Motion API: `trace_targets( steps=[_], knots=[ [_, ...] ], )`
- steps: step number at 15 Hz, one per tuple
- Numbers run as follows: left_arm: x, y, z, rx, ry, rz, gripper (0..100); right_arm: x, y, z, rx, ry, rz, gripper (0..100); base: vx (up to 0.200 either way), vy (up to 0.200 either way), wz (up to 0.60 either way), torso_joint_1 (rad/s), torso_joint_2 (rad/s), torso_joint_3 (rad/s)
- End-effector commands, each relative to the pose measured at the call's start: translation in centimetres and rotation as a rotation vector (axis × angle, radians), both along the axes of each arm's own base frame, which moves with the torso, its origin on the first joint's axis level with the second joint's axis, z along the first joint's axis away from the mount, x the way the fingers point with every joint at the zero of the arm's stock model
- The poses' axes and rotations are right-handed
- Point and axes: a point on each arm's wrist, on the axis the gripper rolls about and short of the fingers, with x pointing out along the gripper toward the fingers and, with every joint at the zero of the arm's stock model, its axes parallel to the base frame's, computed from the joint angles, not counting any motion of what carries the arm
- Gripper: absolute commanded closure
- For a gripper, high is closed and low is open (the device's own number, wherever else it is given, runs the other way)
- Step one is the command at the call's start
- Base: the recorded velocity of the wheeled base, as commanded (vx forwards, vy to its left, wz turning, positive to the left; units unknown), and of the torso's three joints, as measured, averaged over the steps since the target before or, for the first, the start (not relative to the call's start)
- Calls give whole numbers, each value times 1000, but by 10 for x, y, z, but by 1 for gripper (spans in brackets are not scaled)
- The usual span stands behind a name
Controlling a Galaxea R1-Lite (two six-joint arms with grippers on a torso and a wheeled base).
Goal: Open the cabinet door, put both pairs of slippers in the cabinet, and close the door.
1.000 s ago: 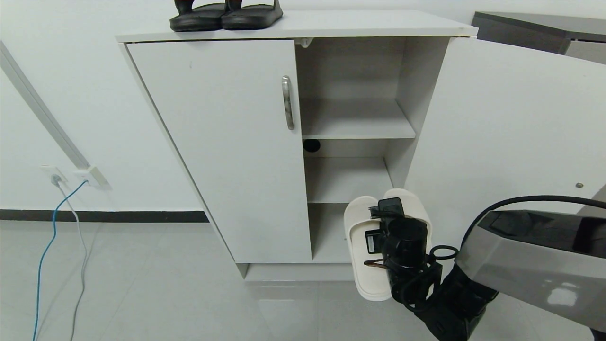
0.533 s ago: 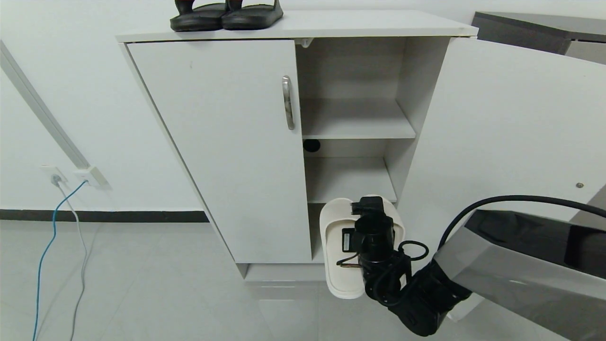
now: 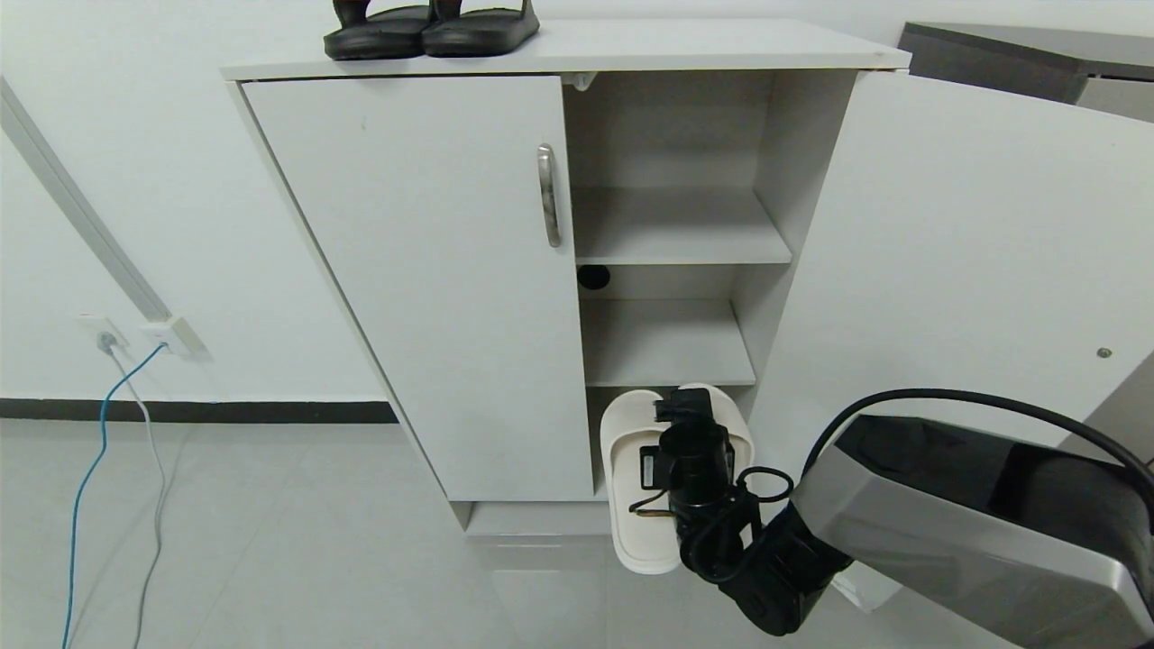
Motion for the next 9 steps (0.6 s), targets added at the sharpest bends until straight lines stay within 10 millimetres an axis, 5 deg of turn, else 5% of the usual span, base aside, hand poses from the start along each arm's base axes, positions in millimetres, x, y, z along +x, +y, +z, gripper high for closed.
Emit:
trace_targets(
  steps=[1,9],
  knots=[
    [0,0,0,0,2,0,100,1,0,-4,-11,7,-1,100,200,0,0,2,2,2],
    [0,0,0,0,2,0,100,1,-2,-5,-37,3,-6,100,200,0,0,2,2,2]
  ],
)
